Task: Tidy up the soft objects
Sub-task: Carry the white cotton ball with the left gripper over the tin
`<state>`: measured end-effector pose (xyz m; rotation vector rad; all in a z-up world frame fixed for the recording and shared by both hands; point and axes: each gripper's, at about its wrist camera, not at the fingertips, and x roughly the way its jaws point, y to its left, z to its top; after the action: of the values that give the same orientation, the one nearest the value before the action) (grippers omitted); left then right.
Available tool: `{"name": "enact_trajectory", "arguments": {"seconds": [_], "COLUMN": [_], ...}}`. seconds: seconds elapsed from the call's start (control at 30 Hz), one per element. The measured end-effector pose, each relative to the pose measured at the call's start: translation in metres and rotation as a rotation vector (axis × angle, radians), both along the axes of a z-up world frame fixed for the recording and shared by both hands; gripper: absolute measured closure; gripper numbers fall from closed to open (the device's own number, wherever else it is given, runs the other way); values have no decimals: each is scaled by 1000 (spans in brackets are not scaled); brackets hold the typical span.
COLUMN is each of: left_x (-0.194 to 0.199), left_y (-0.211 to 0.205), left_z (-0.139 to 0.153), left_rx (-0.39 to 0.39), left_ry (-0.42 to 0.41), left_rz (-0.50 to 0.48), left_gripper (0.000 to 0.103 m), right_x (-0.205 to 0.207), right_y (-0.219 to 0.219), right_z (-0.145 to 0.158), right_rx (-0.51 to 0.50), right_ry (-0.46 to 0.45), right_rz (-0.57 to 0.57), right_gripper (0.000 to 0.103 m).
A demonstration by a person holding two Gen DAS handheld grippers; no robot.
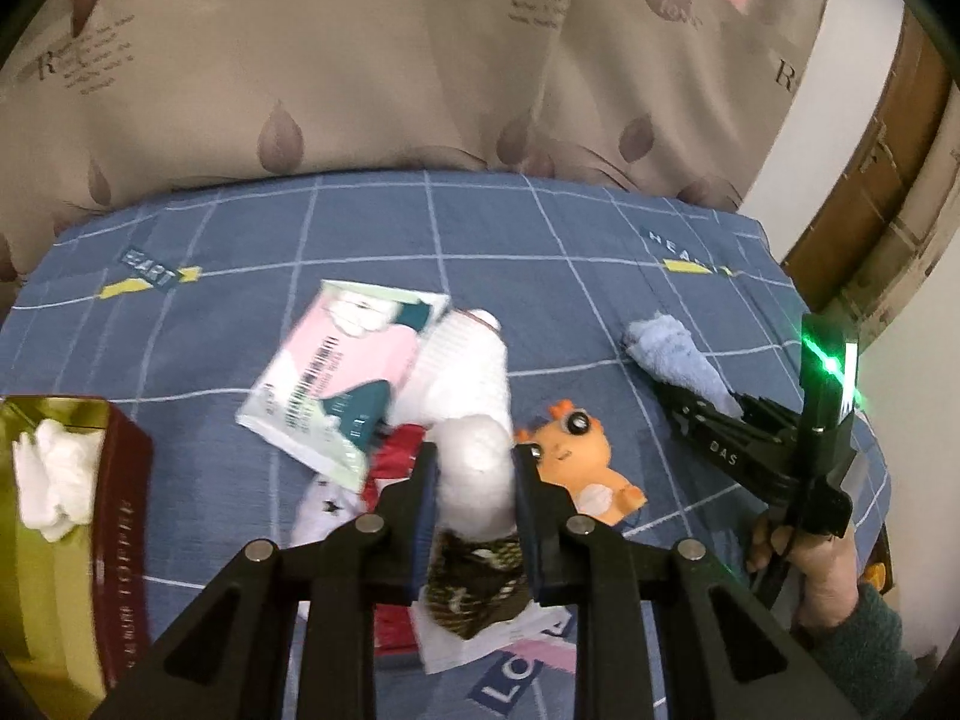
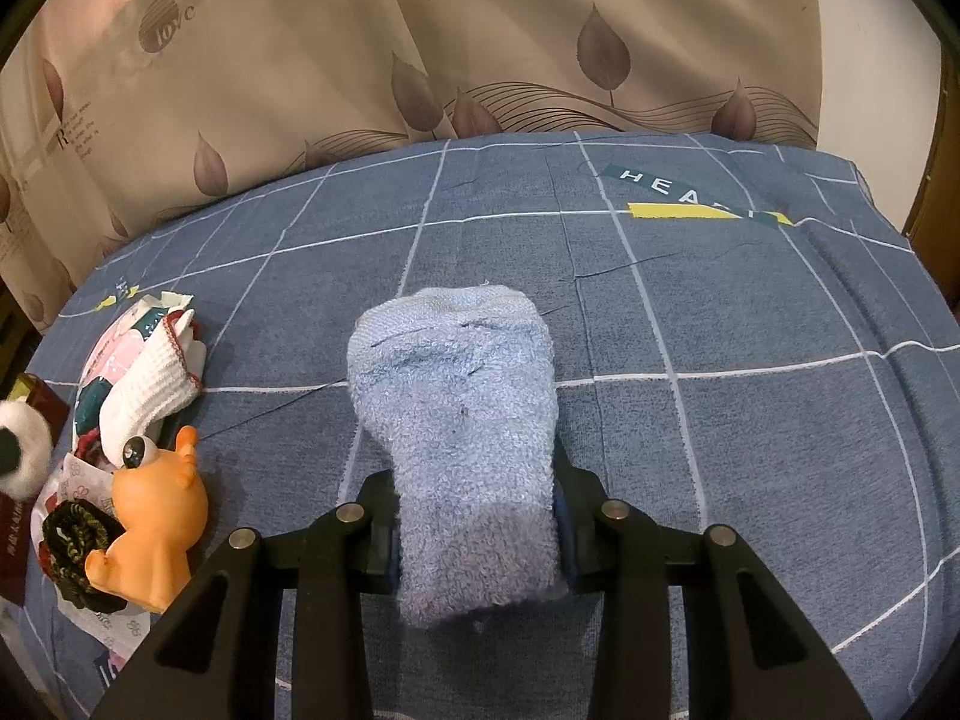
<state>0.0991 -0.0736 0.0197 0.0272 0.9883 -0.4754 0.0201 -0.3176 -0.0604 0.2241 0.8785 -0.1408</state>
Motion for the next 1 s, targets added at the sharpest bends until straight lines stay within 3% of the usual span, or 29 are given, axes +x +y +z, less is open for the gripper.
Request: {"name": "enact_trajectory", "arguments": {"seconds": [0.5,0.83,1.0], "left_x": [-4,2,10], "left_y": [82,177,219], "left_z": [14,23,13], "left_rx": [135,213,236], "left_ry": [-62,-79,-57], "left_rz": [113,292,387], "left_gripper": [79,79,79], "right_x": [0,0,0], "right_y": [1,1,2], "right_z": [-1,-1,-1], "right_rx": [-11,-11,-20], "right_ry": [3,3,6], "right_rz": [1,0,3], "right_gripper": [66,65,65]}}
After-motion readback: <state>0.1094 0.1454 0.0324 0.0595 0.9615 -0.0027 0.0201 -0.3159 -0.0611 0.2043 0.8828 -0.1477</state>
